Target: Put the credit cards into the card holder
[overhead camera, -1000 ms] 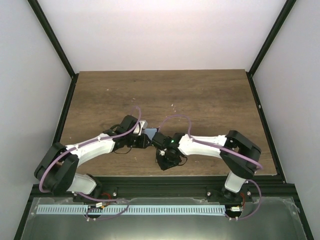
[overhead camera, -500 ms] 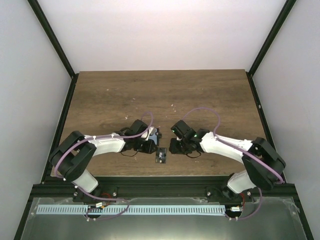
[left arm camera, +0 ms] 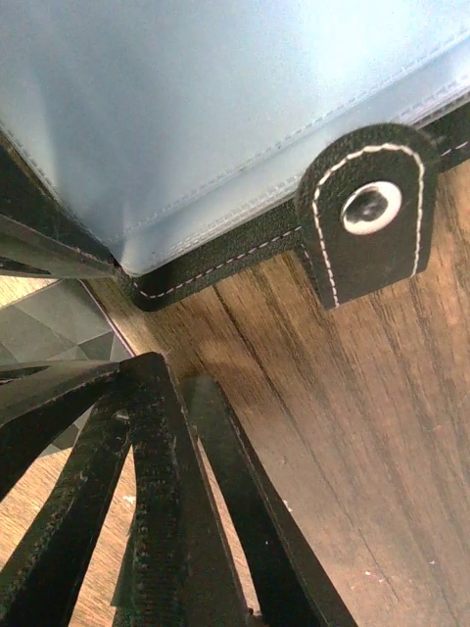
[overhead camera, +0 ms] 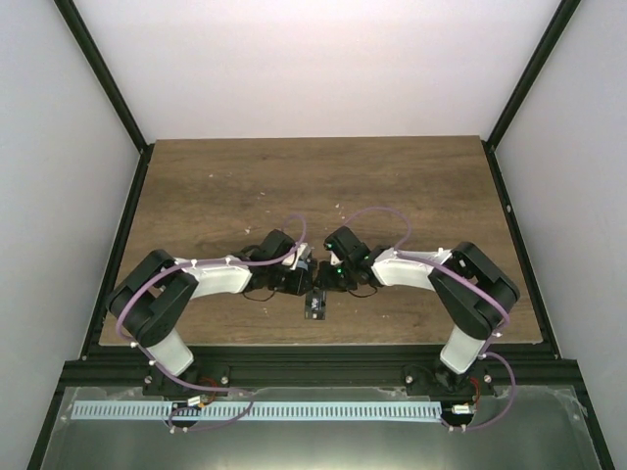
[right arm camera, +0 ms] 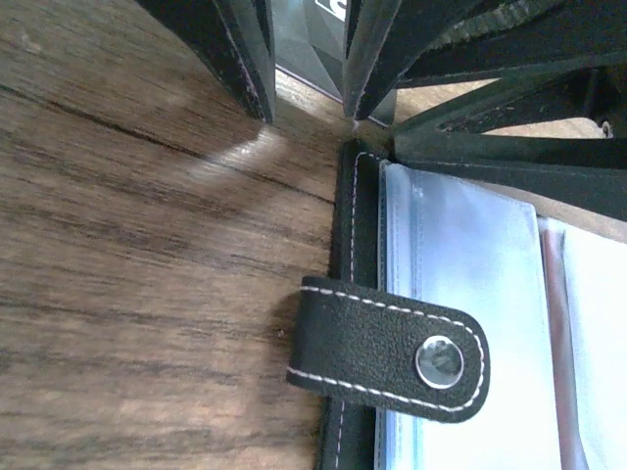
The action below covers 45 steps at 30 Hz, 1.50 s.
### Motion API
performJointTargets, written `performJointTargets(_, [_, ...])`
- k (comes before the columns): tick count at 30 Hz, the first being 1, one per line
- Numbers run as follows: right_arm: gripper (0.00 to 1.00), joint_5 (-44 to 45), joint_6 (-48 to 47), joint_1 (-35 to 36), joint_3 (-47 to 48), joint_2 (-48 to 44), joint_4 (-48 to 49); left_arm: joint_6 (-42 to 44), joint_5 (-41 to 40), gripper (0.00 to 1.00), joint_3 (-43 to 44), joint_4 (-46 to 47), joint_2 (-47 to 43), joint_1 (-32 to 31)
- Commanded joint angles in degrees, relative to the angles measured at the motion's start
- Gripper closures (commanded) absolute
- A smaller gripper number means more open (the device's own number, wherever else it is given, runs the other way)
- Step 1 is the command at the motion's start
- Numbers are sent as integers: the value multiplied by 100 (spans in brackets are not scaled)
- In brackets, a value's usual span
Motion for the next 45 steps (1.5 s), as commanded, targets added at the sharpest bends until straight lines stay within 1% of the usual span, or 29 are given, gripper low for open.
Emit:
performJointTargets(1, [78, -517, -187, -24, -153, 20, 46, 208, 172, 74, -35, 137, 62, -56])
performJointTargets(4, [80, -721, -289, 20, -311, -1, -15, 233, 278, 75, -214, 258, 9, -116])
performJointTargets(14, [80, -922, -244, 517, -621, 137, 21, 51, 433, 75, -923, 614, -238, -316])
performJointTargets(20, [80, -1000, -54, 834, -790, 94, 42, -272, 445, 75, -1461, 848, -694, -497])
performJointTargets(27, [80, -1080, 251, 1202, -960, -34, 103, -547, 392, 75, -1843, 895, -1174, -675])
performJointTargets(31, [80, -1008, 362, 1302, -982, -121, 108, -660, 316, 75, -1978, 898, -1399, -743])
performJointTargets(33, [80, -761, 421, 1303, -942, -199, -4, -692, 252, 75, -2012, 891, -1490, -751])
performJointTargets(37, [79, -216, 587, 1303, -834, -609, -361, -709, 200, 75, -1991, 887, -1541, -746])
performJointTargets(39, [75, 38, 759, 1303, -888, -1010, -554, -712, 182, 75, -1979, 897, -1561, -749])
performJointTargets(43, [69, 5, 1210, 1303, -1353, -1808, -602, -712, 151, 75, -1937, 915, -1571, -752])
performJointTargets(45, [65, -152, 1467, 1314, -1627, -2205, -548, -703, 159, 75, -1926, 915, -1572, -754])
